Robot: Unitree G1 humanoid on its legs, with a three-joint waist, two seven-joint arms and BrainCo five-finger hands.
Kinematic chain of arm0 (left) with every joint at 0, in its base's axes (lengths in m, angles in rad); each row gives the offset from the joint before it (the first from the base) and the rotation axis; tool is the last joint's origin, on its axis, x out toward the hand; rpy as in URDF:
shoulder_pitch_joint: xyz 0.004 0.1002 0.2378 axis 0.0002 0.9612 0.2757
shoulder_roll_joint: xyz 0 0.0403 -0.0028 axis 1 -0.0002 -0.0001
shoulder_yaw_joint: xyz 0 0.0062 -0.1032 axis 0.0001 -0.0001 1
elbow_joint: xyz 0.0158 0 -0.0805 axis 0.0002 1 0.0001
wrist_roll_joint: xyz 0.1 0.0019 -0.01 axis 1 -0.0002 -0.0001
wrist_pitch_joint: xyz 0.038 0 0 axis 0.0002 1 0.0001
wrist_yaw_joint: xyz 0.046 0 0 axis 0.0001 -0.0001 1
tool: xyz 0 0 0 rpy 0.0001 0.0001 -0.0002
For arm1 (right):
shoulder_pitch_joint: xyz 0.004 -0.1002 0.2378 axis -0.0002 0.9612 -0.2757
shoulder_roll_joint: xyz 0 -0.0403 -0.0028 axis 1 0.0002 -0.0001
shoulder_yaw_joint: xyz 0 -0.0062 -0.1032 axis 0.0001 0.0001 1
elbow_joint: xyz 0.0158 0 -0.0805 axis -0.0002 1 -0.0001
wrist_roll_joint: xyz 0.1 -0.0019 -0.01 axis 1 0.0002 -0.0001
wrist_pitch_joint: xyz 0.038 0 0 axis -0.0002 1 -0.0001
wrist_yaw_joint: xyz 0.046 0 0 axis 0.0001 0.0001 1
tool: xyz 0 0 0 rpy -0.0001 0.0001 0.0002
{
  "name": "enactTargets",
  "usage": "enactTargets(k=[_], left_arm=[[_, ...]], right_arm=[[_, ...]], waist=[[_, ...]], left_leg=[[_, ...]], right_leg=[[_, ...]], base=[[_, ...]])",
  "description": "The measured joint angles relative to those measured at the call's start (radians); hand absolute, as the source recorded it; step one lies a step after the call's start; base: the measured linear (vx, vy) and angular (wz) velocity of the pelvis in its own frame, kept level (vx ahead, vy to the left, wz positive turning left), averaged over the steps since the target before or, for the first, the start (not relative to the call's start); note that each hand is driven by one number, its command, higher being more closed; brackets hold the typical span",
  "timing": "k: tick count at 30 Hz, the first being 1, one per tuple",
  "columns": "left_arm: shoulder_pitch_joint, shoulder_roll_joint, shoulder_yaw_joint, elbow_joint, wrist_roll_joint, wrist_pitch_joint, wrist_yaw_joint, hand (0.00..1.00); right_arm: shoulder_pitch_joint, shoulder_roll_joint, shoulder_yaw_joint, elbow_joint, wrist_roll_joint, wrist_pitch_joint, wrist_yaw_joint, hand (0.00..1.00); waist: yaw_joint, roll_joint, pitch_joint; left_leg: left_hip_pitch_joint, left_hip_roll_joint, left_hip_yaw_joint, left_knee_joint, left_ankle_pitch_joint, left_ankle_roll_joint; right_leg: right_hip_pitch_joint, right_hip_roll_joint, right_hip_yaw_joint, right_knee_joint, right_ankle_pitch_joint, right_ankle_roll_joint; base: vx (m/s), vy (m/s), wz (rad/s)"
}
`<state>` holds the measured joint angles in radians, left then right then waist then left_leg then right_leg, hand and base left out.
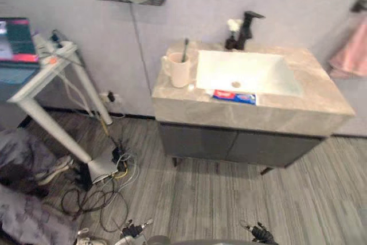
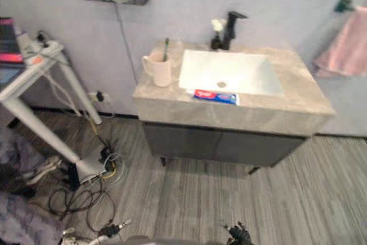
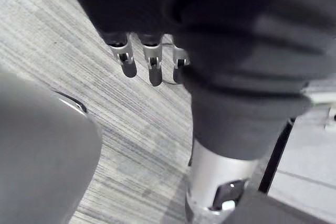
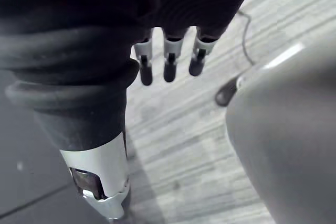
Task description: Organize washtable
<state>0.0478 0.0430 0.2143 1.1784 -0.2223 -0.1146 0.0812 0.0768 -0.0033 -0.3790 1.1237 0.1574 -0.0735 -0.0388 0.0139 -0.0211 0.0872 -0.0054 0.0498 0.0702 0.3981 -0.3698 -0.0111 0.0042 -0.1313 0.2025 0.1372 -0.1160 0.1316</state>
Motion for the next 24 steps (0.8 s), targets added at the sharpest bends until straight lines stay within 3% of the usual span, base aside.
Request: enactTargets(k=[1, 2, 3, 5, 8, 10, 11, 12, 13, 14, 16, 20, 24], left_arm=[[-0.001, 0.008, -0.014, 0.000, 0.001, 0.001, -0.006, 0.00], [-0.001, 0.008, -0.015, 0.001, 0.001, 0.001, -0.008, 0.00], [-0.001, 0.009, -0.016, 0.003, 0.001, 0.004, -0.014, 0.00], [-0.002, 0.021, -0.033, 0.009, 0.004, 0.018, -0.017, 0.00], [-0.003, 0.027, -0.069, 0.010, 0.037, 0.022, -0.021, 0.00], [-0.007, 0.022, -0.079, 0.021, 0.042, 0.022, -0.027, 0.00], [-0.009, 0.024, -0.078, 0.026, 0.046, 0.022, -0.035, 0.00], [-0.011, 0.043, -0.074, 0.025, 0.048, 0.017, -0.038, 0.00], [-0.008, 0.037, -0.079, 0.025, 0.059, 0.014, -0.037, 0.00], [-0.002, 0.029, -0.082, 0.025, 0.058, 0.012, -0.035, 0.00], [0.005, 0.030, -0.086, 0.008, 0.069, 0.015, -0.035, 0.00], [0.000, 0.046, -0.086, 0.000, 0.073, 0.017, -0.035, 0.00], [-0.005, 0.045, -0.095, -0.002, 0.077, 0.015, -0.032, 0.00]], right_arm=[[-0.001, -0.004, -0.008, 0.001, 0.001, 0.005, 0.003, 0.00], [-0.001, -0.004, -0.007, 0.000, 0.000, 0.004, 0.005, 0.00], [-0.003, -0.004, -0.006, 0.000, 0.001, 0.004, 0.005, 0.00], [-0.003, 0.000, -0.005, -0.001, 0.013, 0.004, 0.000, 0.00], [-0.004, -0.002, -0.005, -0.007, 0.033, 0.002, -0.004, 0.00], [-0.005, -0.009, -0.006, -0.010, 0.035, 0.000, -0.005, 0.00], [-0.006, -0.006, -0.006, -0.009, 0.036, -0.002, -0.006, 0.00], [-0.007, -0.001, -0.006, -0.008, 0.032, -0.002, -0.008, 0.00], [0.004, -0.006, -0.016, 0.001, 0.033, -0.002, -0.012, 0.00], [0.009, -0.015, -0.023, -0.001, 0.031, -0.004, -0.014, 0.00], [0.013, -0.021, -0.005, -0.003, 0.029, -0.003, -0.019, 0.00], [0.011, 0.005, -0.006, 0.016, 0.025, -0.004, -0.011, 0.00], [0.021, -0.003, -0.005, 0.030, -0.004, -0.005, 0.003, 0.00]], waist=[[-0.003, 0.008, 0.001], [-0.004, -0.008, 0.001], [-0.002, 0.007, 0.002], [-0.008, -0.004, 0.001], [-0.032, 0.003, -0.003], [-0.044, 0.011, -0.002], [-0.045, 0.005, 0.004], [-0.048, -0.024, 0.018], [-0.050, -0.018, 0.012], [-0.055, -0.007, 0.007], [-0.050, -0.004, -0.004], [-0.034, -0.040, -0.004], [-0.028, -0.036, -0.001]], left_leg=[[0.016, 0.001, 0.036, -0.033, 0.005, 0.007], [0.026, 0.003, 0.050, -0.046, 0.008, 0.009], [0.055, 0.010, 0.086, -0.085, 0.023, 0.006], [0.101, -0.001, 0.143, -0.164, 0.064, 0.015], [0.110, -0.016, 0.147, -0.187, 0.077, 0.014], [0.116, -0.016, 0.148, -0.166, 0.080, 0.008], [0.088, -0.024, 0.144, -0.082, 0.089, -0.009], [0.064, -0.036, 0.123, -0.042, 0.073, -0.006], [0.090, -0.052, 0.099, -0.227, 0.128, -0.014], [0.102, -0.049, 0.101, -0.277, 0.181, 0.032], [0.114, -0.061, 0.094, -0.287, 0.190, 0.023], [0.096, -0.068, 0.068, -0.276, 0.187, 0.020], [0.091, -0.067, 0.014, -0.256, 0.188, 0.021]], right_leg=[[-0.028, -0.011, -0.051, 0.051, 0.010, -0.016], [-0.045, -0.012, -0.098, 0.079, 0.020, -0.032], [-0.075, -0.016, -0.201, 0.125, 0.038, -0.060], [-0.094, -0.045, -0.388, 0.137, 0.057, -0.078], [-0.072, -0.043, -0.419, 0.046, 0.094, -0.050], [-0.039, -0.034, -0.418, -0.009, 0.130, -0.058], [-0.015, -0.060, -0.418, -0.024, 0.150, -0.068], [0.005, -0.092, -0.420, -0.028, 0.151, -0.067], [0.034, -0.096, -0.432, -0.042, 0.153, -0.062], [0.037, -0.095, -0.438, -0.046, 0.159, -0.051], [0.068, -0.084, -0.416, -0.093, 0.158, -0.048], [0.080, -0.077, -0.429, -0.109, 0.161, -0.052], [0.114, -0.079, -0.495, -0.103, 0.153, -0.042]], base=[[-0.08, 0.092, -0.92], [-0.06, 0.069, -0.88], [-0.02, 0.073, -0.85], [0.02, 0.091, -0.82], [0.13, 0.076, -0.30], [0.19, 0.114, -0.20], [0.15, 0.142, -0.06], [0.11, 0.147, 0.18], [0.03, 0.095, 0.25], [0.07, 0.115, 0.28], [0.11, 0.091, 0.15], [0.08, 0.023, 0.12], [0.10, -0.006, 0.50]])
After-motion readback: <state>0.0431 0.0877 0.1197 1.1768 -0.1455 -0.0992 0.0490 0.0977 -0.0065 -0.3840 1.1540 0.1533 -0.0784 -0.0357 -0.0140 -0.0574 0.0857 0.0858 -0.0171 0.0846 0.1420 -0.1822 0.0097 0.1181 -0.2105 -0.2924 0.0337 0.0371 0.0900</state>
